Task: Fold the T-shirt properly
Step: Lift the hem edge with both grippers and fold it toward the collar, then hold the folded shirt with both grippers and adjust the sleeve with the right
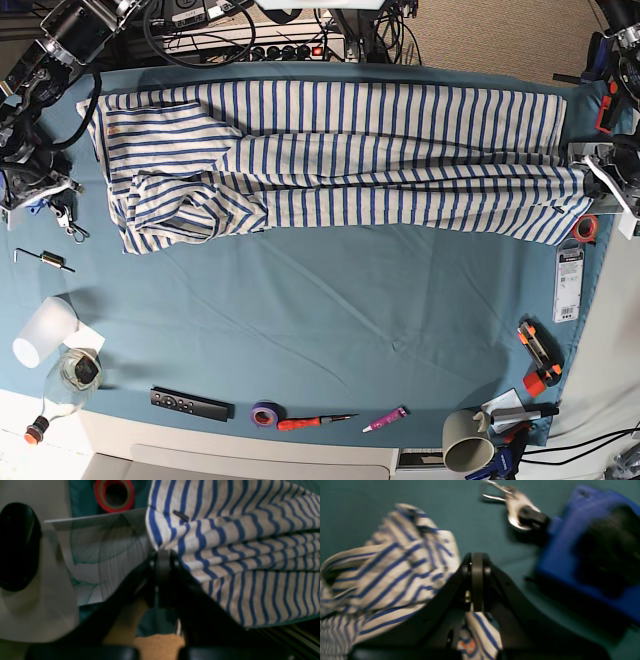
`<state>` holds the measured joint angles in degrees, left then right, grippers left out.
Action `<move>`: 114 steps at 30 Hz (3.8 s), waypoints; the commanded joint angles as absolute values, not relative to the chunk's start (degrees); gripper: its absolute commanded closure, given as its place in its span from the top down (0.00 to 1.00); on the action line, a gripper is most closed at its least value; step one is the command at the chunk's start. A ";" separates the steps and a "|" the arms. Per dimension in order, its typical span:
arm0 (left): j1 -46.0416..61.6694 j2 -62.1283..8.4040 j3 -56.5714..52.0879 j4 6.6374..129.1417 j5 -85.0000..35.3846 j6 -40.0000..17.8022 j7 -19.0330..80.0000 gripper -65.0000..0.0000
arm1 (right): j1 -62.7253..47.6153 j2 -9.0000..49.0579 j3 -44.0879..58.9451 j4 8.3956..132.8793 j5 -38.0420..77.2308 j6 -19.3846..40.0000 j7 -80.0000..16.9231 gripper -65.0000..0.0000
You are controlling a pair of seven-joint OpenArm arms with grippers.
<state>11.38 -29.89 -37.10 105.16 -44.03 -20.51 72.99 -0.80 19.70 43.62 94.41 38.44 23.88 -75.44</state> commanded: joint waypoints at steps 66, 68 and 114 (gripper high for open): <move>10.66 -31.24 -37.65 106.15 -45.04 -20.91 71.09 0.00 | 7.86 27.31 18.90 91.57 45.23 29.12 -78.22 0.00; 10.66 -31.20 -37.65 106.15 -45.06 -20.91 71.09 0.00 | 6.46 27.33 20.78 91.57 45.28 29.12 -78.39 0.00; 10.63 -30.96 -37.65 106.13 -45.04 -20.91 70.59 0.00 | -7.33 27.27 35.66 100.49 57.54 35.79 -80.00 0.26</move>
<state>11.22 -29.85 -37.10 105.16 -44.66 -20.69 71.50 -7.70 26.22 35.24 99.68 56.82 35.79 -80.99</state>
